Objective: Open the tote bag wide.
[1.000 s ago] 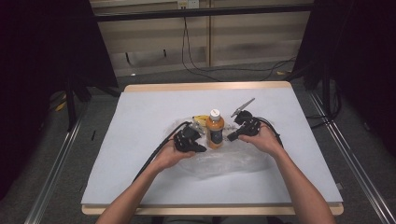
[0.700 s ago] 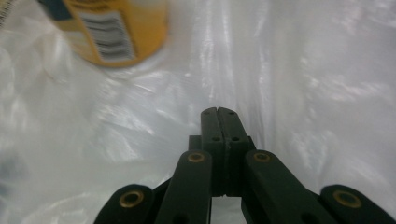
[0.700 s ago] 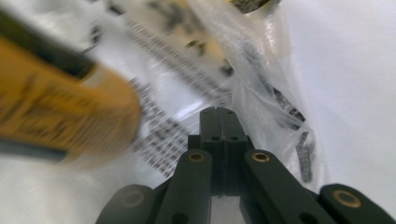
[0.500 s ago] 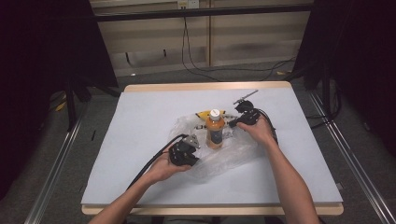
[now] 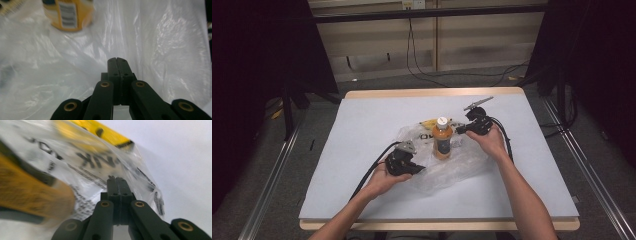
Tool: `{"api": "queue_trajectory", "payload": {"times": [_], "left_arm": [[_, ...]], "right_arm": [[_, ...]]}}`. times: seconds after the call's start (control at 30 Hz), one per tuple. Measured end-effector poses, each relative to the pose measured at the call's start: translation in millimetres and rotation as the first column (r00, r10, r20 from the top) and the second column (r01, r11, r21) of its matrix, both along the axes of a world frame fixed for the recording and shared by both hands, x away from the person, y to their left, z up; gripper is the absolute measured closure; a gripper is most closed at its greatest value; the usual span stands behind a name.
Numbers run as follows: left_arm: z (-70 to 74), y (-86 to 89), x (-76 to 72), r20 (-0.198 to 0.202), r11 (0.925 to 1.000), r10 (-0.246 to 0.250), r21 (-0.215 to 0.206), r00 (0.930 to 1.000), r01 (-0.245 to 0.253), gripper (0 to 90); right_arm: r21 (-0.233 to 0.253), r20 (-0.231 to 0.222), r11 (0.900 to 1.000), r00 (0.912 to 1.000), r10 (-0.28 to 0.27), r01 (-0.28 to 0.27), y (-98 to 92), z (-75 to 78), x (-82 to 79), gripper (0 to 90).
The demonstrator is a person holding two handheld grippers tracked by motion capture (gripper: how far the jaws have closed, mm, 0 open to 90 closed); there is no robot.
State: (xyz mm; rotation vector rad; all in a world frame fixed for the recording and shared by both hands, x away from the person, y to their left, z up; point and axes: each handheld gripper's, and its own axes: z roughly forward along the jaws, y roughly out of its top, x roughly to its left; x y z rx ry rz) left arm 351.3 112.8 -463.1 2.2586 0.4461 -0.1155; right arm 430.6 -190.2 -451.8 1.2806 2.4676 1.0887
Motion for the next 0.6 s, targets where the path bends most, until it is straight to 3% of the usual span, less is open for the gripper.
{"api": "queue_trajectory", "payload": {"times": [0.17,0.27,0.33,0.4,0.47,0.5,0.6], "left_arm": [[14.1,10.4,-2.4,0.051,0.9934,0.046,-0.108,0.9977,-0.04,90.0],[18.3,14.5,-5.0,0.065,0.9875,0.076,-0.143,0.9949,-0.066,90.0],[18.6,18.1,-4.9,0.066,0.9844,0.088,-0.159,0.994,-0.076,90.0],[18.9,22.4,-7.0,0.095,0.981,0.098,-0.176,0.9907,-0.08,90.0],[20.3,28.1,-11.1,0.104,0.9737,0.128,-0.202,0.9863,-0.105,85.5],[21.5,31.9,-14.3,0.117,0.9665,0.153,-0.225,0.9814,-0.124,84.3],[26.5,41.5,-21.3,0.165,0.9561,0.199,-0.249,0.9661,-0.154,63.5]], "right_arm": [[0.058,0.057,0.998,0.9983,0.007,-0.011,-6.2,14.9,-21.4,90.0],[0.08,0.094,0.996,0.9953,0.023,-0.03,-9.8,20.8,-36.3,90.0],[0.1,0.114,0.995,0.9935,0.002,-0.014,-14.6,23.5,-44.5,90.0],[0.139,0.142,0.99,0.9896,-0.024,0.004,-20.5,26.5,-53.8,90.0],[0.183,0.18,0.983,0.9828,-0.041,0.008,-26.4,28.3,-65.2,72.6],[0.188,0.192,0.982,0.9797,-0.058,0.022,-28.9,29.0,-71.8,68.6],[0.25,0.219,0.967,0.9712,-0.094,0.037,-39.1,28.6,-92.2,44.9]]}}
